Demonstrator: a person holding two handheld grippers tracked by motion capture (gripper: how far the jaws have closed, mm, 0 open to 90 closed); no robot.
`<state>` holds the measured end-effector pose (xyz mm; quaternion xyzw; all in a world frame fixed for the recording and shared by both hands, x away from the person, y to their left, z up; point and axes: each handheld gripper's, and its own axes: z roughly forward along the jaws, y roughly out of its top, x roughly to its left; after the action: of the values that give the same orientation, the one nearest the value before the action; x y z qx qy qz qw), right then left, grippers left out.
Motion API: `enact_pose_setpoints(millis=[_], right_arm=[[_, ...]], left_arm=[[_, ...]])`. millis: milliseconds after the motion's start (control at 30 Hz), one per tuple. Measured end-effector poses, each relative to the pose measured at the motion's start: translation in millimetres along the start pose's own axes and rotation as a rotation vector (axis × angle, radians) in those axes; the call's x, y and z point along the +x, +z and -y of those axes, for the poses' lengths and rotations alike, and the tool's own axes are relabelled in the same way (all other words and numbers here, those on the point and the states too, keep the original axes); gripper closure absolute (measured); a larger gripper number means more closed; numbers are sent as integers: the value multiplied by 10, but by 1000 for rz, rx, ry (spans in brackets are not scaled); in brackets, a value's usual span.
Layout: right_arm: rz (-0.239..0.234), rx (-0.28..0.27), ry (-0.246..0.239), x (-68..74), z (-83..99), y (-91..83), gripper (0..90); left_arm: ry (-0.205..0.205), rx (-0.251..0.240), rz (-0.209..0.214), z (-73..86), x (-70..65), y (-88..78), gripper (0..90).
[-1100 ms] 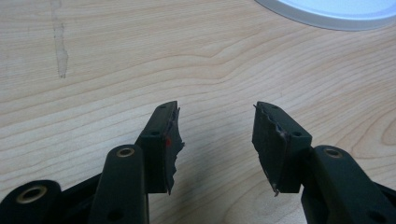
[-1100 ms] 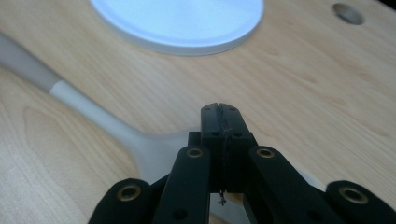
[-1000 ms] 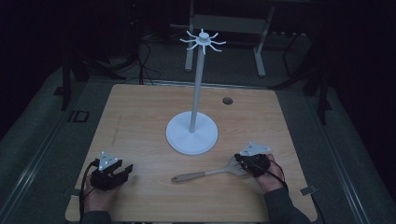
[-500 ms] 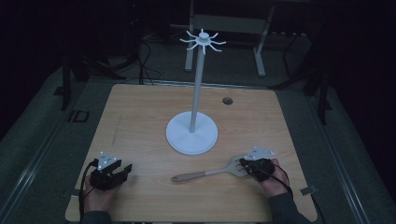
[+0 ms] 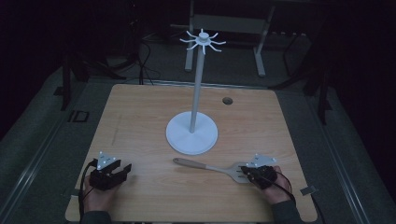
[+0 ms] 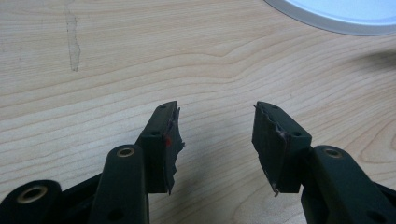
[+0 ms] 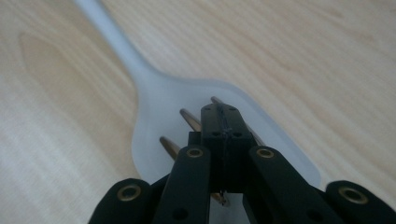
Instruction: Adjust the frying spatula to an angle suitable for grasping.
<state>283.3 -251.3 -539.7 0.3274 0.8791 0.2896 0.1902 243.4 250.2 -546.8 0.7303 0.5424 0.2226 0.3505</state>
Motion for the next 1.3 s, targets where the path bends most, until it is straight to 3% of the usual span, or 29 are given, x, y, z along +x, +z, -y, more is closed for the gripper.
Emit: enact_pose_setpoints(millis=[267, 667, 1033, 1300], right_arm=[[-35, 26, -21, 132, 71, -63, 898], [-71, 2, -27, 213, 10, -165, 863], [-82, -4, -21, 148, -251, -140, 772], [-61, 16, -36, 91, -491, -108, 697]], left_arm=[[1, -7, -7, 0, -3, -6, 514], [4, -12, -8, 1, -4, -11, 514], [11, -17, -4, 1, -7, -18, 513], [6, -21, -9, 0, -4, -10, 503]])
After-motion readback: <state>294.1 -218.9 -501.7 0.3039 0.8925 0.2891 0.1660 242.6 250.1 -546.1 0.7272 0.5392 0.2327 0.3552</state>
